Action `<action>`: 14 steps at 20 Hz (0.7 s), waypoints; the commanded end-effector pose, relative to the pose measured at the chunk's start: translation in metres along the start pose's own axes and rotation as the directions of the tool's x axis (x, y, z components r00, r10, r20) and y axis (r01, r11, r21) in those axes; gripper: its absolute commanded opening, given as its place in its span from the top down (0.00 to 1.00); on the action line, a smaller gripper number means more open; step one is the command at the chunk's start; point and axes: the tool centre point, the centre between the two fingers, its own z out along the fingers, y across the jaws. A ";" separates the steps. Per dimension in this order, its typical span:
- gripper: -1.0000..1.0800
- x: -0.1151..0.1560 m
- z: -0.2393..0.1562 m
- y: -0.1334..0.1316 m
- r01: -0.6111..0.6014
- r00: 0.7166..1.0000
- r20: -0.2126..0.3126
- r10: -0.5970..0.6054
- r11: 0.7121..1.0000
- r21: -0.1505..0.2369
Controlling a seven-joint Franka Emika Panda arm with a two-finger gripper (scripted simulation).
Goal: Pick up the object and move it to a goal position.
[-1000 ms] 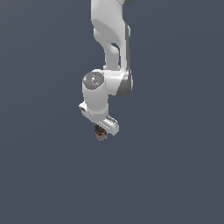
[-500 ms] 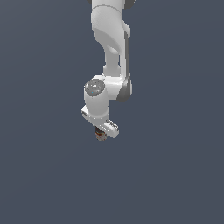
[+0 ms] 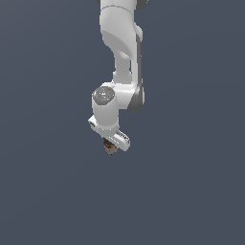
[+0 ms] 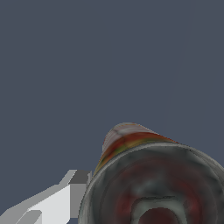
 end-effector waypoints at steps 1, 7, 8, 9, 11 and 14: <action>1.00 0.000 -0.001 0.000 0.000 1.000 0.000 0.000 1.000 0.000; 1.00 -0.006 -0.014 0.002 0.000 1.000 0.000 0.000 1.000 0.000; 1.00 -0.008 -0.017 0.003 0.000 1.000 0.000 0.000 1.000 0.000; 1.00 -0.009 -0.021 0.003 0.000 1.000 0.000 0.000 1.000 0.000; 1.00 -0.014 -0.031 0.005 0.000 1.000 0.000 0.000 1.000 0.001; 1.00 -0.021 -0.048 0.008 0.000 1.000 0.000 0.000 1.000 0.001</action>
